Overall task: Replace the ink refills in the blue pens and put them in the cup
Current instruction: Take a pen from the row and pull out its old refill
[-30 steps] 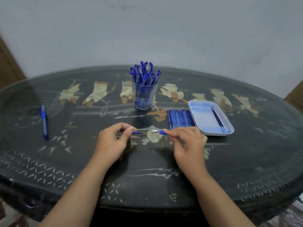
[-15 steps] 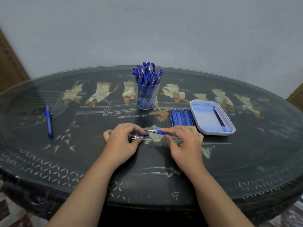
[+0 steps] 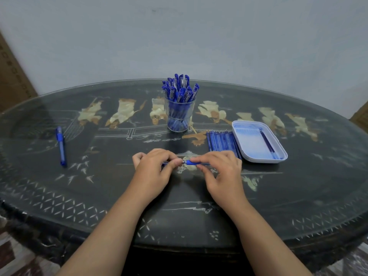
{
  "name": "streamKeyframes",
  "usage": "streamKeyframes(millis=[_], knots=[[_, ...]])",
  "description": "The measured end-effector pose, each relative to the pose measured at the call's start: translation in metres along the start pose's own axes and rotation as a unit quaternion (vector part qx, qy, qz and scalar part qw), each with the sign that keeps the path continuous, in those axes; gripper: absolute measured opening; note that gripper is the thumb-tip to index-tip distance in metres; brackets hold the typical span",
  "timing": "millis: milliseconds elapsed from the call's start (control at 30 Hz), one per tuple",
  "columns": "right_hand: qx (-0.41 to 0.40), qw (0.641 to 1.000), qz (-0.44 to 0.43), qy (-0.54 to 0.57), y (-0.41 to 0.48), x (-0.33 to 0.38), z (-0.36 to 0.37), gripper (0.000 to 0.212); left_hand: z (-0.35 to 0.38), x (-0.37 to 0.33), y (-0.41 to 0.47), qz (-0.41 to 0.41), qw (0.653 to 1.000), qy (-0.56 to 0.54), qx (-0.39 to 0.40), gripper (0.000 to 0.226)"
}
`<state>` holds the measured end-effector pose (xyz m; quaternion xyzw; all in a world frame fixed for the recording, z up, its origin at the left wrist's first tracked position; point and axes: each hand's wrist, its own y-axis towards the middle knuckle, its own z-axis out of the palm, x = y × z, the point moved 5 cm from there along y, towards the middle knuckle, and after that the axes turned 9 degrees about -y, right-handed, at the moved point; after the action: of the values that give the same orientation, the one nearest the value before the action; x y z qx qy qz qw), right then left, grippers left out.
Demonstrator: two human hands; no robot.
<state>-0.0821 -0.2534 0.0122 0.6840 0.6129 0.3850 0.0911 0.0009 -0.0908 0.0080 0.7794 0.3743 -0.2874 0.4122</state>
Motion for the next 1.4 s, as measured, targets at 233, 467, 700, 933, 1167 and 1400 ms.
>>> streamKeyframes(millis=[233, 467, 700, 933, 1167, 1400], knots=[[-0.005, 1.000, 0.006, -0.008, 0.001, 0.000, -0.001, 0.021, 0.000, 0.000, 0.001, 0.017, 0.998, -0.056, 0.012, 0.025], [-0.013, 1.000, 0.000, -0.014, 0.001, 0.000, -0.001, 0.021, 0.000, -0.001, 0.002, 0.007, 0.999, -0.045, 0.007, 0.023], [-0.016, 1.000, 0.005, -0.017, 0.000, -0.001, -0.001, 0.019, 0.001, 0.005, 0.004, 0.012, 0.996, -0.086, 0.018, 0.020], [-0.009, 1.000, 0.008, -0.017, 0.001, -0.001, 0.000, 0.018, 0.003, 0.008, 0.005, 0.009, 0.997, -0.080, 0.016, 0.021], [-0.006, 1.000, 0.007, -0.021, 0.001, 0.000, 0.001, 0.019, 0.003, 0.011, 0.006, 0.007, 0.997, -0.081, 0.018, 0.021], [-0.011, 1.000, 0.004, -0.026, 0.002, 0.000, 0.000, 0.018, 0.003, 0.011, 0.005, 0.005, 0.996, -0.084, 0.020, 0.020]])
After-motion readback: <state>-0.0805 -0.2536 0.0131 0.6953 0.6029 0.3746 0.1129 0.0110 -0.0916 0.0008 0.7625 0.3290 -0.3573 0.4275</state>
